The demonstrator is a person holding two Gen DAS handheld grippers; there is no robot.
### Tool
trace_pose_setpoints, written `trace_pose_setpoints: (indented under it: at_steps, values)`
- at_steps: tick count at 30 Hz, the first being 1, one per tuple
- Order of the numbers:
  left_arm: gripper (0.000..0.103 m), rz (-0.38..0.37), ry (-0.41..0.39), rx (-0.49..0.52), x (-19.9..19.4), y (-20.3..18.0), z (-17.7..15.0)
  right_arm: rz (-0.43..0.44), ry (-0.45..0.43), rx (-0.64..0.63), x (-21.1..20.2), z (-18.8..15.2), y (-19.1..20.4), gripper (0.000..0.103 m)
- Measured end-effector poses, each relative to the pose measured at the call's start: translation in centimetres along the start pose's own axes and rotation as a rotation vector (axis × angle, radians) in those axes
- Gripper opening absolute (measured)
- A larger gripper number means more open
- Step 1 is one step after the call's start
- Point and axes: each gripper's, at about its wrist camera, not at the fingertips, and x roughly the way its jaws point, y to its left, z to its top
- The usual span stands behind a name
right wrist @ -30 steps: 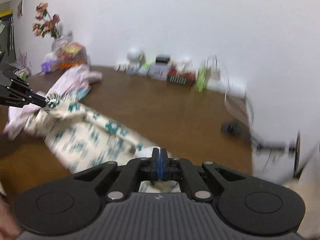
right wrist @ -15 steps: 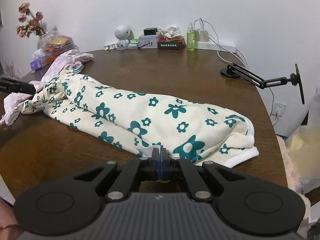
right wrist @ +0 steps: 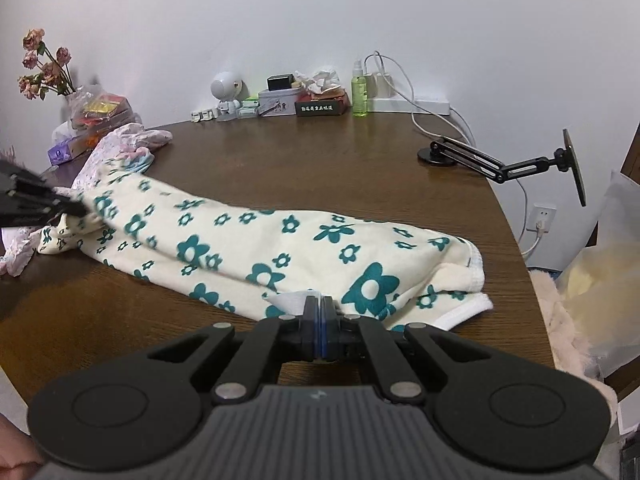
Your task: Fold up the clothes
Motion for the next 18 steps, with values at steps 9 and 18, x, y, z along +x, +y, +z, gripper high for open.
trace_pose_setpoints:
  at_steps: [9, 18]
  values:
    - [0.004, -0.011, 0.081, 0.003, 2.4, -1.3, -1.9, 0.006, 0.051, 0.038, 0.6, -1.6, -0.4, 0.001]
    - [0.063, -0.148, -0.059, -0.156, -1.6, 2.4, -0.8, 0.115, -0.105, 0.132, -3.0, 0.6, -0.9, 0.041]
